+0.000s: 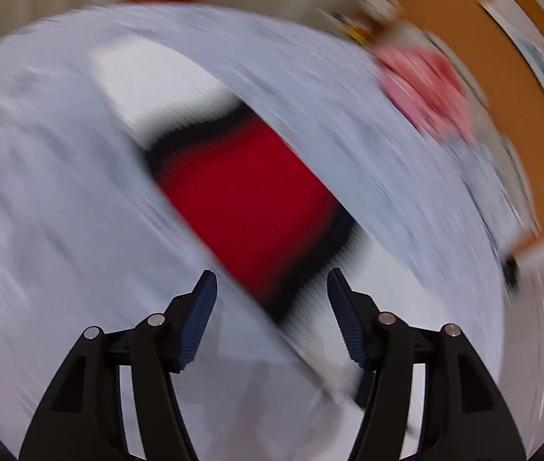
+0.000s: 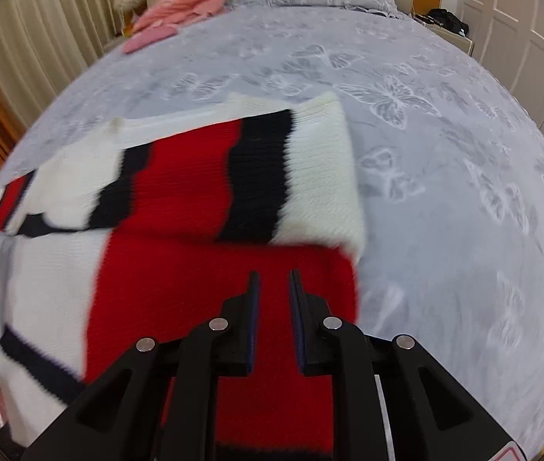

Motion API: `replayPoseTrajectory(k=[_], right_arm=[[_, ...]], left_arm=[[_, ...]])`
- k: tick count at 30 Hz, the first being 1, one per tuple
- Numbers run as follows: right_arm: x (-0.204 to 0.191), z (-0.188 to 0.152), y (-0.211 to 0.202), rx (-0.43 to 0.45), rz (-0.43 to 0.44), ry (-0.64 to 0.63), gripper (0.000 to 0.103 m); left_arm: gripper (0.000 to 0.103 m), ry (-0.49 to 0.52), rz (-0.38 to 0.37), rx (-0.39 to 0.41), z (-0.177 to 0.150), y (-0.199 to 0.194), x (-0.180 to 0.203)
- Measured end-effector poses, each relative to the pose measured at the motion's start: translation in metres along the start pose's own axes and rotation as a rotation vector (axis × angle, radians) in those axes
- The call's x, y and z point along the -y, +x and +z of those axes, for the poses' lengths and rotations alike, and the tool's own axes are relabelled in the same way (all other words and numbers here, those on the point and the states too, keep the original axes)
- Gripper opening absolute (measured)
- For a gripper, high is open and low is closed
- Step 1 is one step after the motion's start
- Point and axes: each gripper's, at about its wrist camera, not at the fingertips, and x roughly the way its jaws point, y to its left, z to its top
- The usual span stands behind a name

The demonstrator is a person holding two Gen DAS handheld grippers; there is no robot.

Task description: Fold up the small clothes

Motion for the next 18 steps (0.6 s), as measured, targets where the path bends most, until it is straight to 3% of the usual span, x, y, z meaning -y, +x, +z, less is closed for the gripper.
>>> replayPoseTrajectory(k=[3, 6, 7, 8, 9, 10, 11, 13, 15, 18], right_arm=[[-0.014, -0.023, -0.012, -0.040, 0.035, 0.032, 0.021], [-0.031, -0.046, -0.014, -0.099, 0.025, 0.054, 0.026], [-0.035, -0.052, -0.014, -0.114, 0.028, 0.064, 0.027], [-0.037, -0.055, -0.011, -0.133, 0.035, 0.076, 0.028], [-0.040, -0.057, -0.008, -0.152, 0.036, 0.082, 0.028], [-0.044, -0.059, -0.007, -0.157, 0.033, 0.081, 0.028], [-0.047, -0.060, -0.007, -0.158, 0.036, 0.075, 0.028], [-0.056, -0.058, -0.008, -0.156, 0.036, 0.055, 0.028], [-0.060, -0.057, -0.008, -0.150, 0.050, 0.055, 0.029], [-0.062, -0.051, -0.011, -0.129, 0.073, 0.064, 0.030]], left_arm=[[0.058, -0.105, 0.076, 0.038, 0.059, 0.018, -0.045], [0.055, -0.235, 0.094, -0.022, 0.089, 0.053, -0.080], [0.055, -0.253, 0.080, 0.008, 0.095, 0.052, -0.085], [0.046, -0.252, 0.076, 0.040, 0.098, 0.050, -0.084], [0.016, -0.237, 0.072, 0.037, 0.103, 0.054, -0.080], [0.007, -0.238, 0.048, 0.000, 0.105, 0.059, -0.077], [0.007, -0.236, 0.034, 0.002, 0.105, 0.058, -0.069], [0.006, -0.159, -0.005, 0.066, 0.106, 0.040, -0.042], [0.006, 0.005, -0.044, 0.110, 0.099, 0.016, 0.007], [0.006, 0.227, -0.175, 0.168, 0.069, -0.033, 0.089]])
